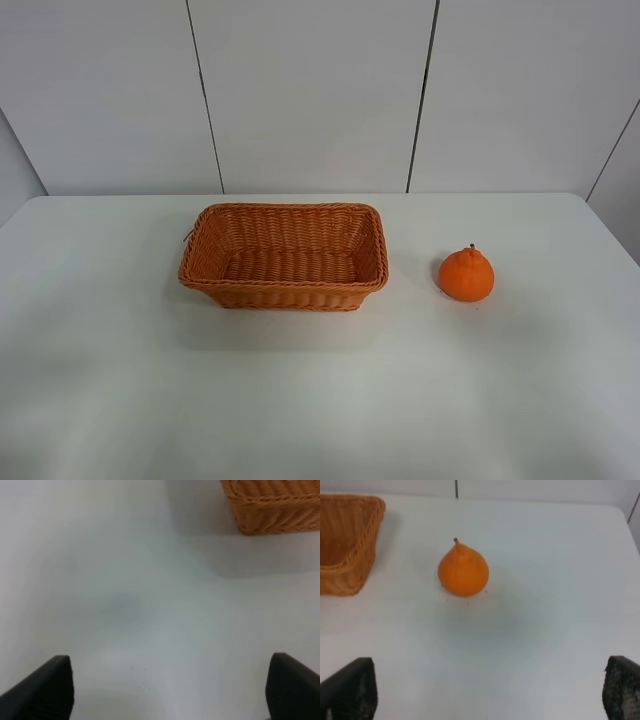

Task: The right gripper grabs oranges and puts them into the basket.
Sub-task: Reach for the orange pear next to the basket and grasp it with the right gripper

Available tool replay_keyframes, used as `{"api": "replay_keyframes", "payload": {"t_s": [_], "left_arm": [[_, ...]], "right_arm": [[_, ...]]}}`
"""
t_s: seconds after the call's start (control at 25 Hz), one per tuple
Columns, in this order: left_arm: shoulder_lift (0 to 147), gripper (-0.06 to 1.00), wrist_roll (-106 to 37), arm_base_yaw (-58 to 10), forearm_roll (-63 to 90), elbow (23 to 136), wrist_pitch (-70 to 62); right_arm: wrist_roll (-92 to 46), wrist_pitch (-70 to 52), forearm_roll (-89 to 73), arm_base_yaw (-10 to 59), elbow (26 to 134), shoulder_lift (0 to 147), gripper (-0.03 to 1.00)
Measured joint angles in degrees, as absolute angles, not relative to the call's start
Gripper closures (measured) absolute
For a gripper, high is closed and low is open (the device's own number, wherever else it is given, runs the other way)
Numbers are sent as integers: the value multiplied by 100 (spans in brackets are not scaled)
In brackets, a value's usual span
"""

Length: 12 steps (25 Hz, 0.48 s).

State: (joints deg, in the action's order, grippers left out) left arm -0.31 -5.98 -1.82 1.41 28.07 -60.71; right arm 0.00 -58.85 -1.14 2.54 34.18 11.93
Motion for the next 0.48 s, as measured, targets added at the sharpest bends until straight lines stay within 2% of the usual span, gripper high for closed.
{"api": "replay_keyframes", "payload": {"t_s": [0.48], "left_arm": [[-31, 6, -598, -182, 141, 2807, -6071]], "right_arm": [[-64, -5870, -102, 254, 5656, 6106, 28]]}}
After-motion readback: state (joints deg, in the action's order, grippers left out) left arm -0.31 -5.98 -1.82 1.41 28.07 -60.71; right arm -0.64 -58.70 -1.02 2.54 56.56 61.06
